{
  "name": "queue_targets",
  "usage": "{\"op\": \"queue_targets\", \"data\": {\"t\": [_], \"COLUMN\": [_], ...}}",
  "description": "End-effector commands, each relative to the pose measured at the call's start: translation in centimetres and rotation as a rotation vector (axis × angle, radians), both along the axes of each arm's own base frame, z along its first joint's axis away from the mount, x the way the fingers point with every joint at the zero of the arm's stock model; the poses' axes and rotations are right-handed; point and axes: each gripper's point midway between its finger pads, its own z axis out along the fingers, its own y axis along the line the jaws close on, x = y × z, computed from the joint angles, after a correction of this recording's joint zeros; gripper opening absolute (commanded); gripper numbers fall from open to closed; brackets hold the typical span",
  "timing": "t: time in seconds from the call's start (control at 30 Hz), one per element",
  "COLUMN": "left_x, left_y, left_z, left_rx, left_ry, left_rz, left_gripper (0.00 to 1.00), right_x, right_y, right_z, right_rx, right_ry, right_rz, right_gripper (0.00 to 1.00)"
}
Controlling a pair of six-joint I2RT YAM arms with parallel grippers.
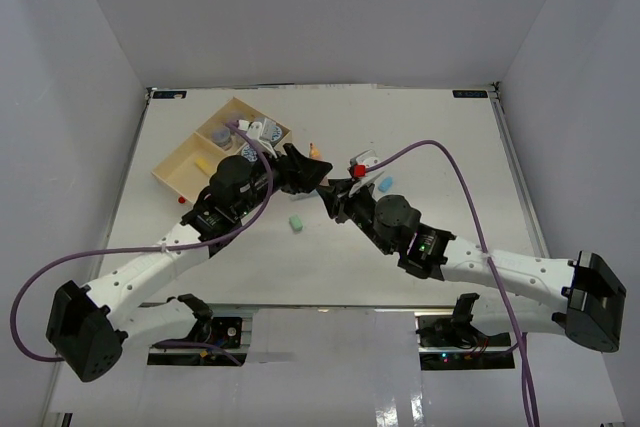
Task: Sort the stationery into containers
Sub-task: Pick up the pen from the corner of the board.
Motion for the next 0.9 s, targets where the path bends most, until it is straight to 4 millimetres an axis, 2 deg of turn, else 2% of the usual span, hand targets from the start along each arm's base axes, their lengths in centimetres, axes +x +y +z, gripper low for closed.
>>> {"op": "queue_targets", "data": {"t": [0.0,0.07,0.3,0.47,0.6,0.7,0.77,0.8,0.83,0.87], "left_x": [0.7,1.2,1.0,0.9,0.7,0.5,0.4,0.3,0.4,0.4], "left_y": [-0.2,-0.3,-1.6,-1.7,-1.7,-1.8,-1.9,-2.0,-2.0,-2.0], "left_z": [2.8,2.6,2.0,1.7,1.7,1.6,1.4,1.4,1.2,1.1], "left_rx": [-0.055,-0.059,-0.06,-0.064,-0.069,-0.074,-0.075,-0.077,-0.077,-0.079], "left_ry": [-0.06,-0.058,-0.053,-0.061,-0.071,-0.076,-0.075,-0.075,-0.07,-0.066], "left_rz": [0.051,0.075,0.052,0.049,0.046,0.031,0.023,0.022,0.023,0.023], "left_gripper": [0.75,0.68,0.55,0.47,0.33,0.26,0.27,0.3,0.39,0.4], "right_x": [0.4,0.5,0.5,0.6,0.5,0.6,0.6,0.7,0.7,0.7], "right_y": [-0.1,-0.2,-0.2,-0.4,-0.4,-0.6,-0.7,-0.8,-0.9,-0.9], "right_z": [1.8,1.7,1.9,1.7,1.8,1.6,1.8,1.7,1.8,2.0], "right_rx": [0.061,0.064,0.08,0.09,0.101,0.103,0.115,0.114,0.12,0.124], "right_ry": [-0.045,-0.046,-0.046,-0.042,-0.038,-0.035,-0.035,-0.036,-0.038,-0.041], "right_rz": [-0.041,-0.047,-0.06,-0.065,-0.067,-0.074,-0.082,-0.086,-0.086,-0.088], "right_gripper": [0.11,0.11,0.11,0.11,0.11,0.11,0.11,0.11,0.11,0.11]}}
